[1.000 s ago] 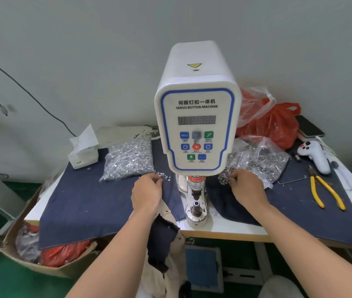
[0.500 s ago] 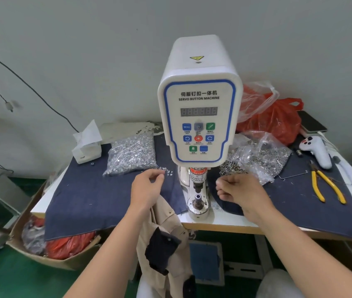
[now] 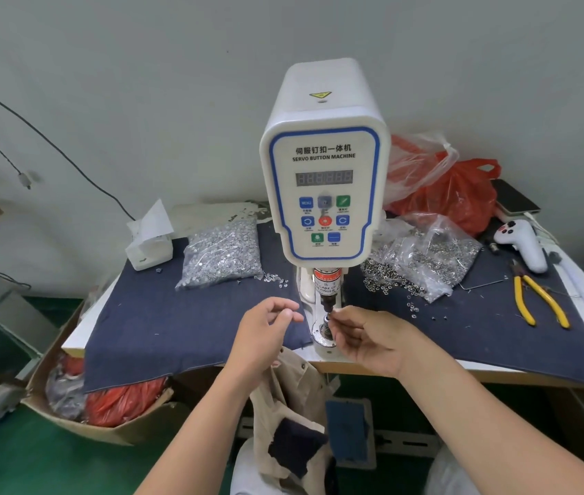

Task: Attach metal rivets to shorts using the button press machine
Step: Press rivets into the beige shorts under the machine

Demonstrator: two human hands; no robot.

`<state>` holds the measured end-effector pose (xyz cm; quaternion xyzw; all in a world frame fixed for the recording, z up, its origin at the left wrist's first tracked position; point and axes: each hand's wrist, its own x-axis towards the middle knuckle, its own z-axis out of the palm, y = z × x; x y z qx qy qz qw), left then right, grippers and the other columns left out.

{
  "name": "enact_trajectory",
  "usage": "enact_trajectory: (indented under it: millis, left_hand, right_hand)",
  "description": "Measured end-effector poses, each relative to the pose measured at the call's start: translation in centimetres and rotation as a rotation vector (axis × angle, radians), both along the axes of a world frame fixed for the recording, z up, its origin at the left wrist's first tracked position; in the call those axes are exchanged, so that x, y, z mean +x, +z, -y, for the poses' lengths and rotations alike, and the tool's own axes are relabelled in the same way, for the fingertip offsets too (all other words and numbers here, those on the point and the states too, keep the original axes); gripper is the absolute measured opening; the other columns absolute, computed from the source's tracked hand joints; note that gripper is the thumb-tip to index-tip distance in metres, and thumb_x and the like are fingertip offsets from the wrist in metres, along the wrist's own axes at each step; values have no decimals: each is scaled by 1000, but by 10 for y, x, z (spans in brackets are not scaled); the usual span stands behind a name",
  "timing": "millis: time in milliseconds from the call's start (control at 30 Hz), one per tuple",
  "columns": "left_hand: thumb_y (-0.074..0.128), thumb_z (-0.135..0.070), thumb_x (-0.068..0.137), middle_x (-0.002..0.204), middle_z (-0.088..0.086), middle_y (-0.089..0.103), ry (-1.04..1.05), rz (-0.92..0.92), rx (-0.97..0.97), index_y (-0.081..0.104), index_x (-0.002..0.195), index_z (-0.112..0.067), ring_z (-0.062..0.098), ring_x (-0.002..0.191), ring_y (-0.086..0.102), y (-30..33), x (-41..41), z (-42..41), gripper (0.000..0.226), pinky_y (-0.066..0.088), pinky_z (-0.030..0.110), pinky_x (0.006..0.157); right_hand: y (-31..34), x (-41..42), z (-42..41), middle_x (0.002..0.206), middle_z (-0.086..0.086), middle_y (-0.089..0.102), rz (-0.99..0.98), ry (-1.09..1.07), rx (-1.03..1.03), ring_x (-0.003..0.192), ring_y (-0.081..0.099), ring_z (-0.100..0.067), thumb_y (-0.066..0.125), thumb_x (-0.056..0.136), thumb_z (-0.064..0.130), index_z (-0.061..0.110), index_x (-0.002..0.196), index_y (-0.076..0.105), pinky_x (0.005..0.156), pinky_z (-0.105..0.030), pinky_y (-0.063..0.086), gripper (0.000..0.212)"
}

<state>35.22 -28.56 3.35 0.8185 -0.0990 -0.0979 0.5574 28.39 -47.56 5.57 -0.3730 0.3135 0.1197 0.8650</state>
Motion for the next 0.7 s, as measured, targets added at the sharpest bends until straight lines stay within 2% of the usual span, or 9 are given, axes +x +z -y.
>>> enact_trajectory:
  millis: [67,133,267,433,567,633,700]
  left_hand:
    - [58,-22,106,92,-17,79,-9,3,-18,73,102,-31,1,76,67,0,-2,2,18,45,8,53]
    - [65,-27,103,92,-16,79,-14,3,-41,76,98,-32,-2,90,70,0,-4,4,14,48,6,59]
    - [72,-28,99,94,-15,79,3,-51,-87,81,95,-32,0,97,70,-3,-5,5,10,48,15,78]
    - [65,-23,103,93,-14,81,1,-121,-100,73,103,-27,-10,85,69,-3,-8,9,9,44,23,75]
    - [56,-23,107,95,-18,80,1,-123,-81,61,109,-22,-13,62,58,-2,-9,16,6,40,28,67]
    - [54,-26,107,96,-20,80,3,-143,-87,59,110,-23,-9,67,56,-1,-11,20,6,41,28,67]
    - [56,-29,105,96,-21,79,20,-167,-109,61,109,-25,-1,85,62,-1,-12,23,8,44,27,67]
  right_hand:
    - [-2,1,0,69,-14,70,0,-18,46,53,67,-15,68,92,1,-5,78,71,47,-23,56,15]
    - [-3,1,0,70,-14,70,9,-25,74,53,67,-16,67,92,0,-5,76,72,47,-24,56,18]
    - [-2,2,1,72,-15,71,24,-3,81,55,68,-17,66,92,2,-5,66,77,48,-24,57,29]
    - [1,0,3,74,-14,70,27,25,62,54,66,-16,66,92,3,-6,83,74,48,-24,55,15]
    - [1,-3,17,74,-12,71,69,83,-128,56,64,-14,67,91,5,-6,90,79,51,-22,55,16]
    - [-2,-4,26,74,-12,71,94,50,-226,57,63,-14,65,93,7,-5,91,80,53,-22,55,19]
    - [-8,-5,36,72,-10,71,104,-5,-281,56,63,-13,62,97,10,-3,91,79,52,-21,56,23]
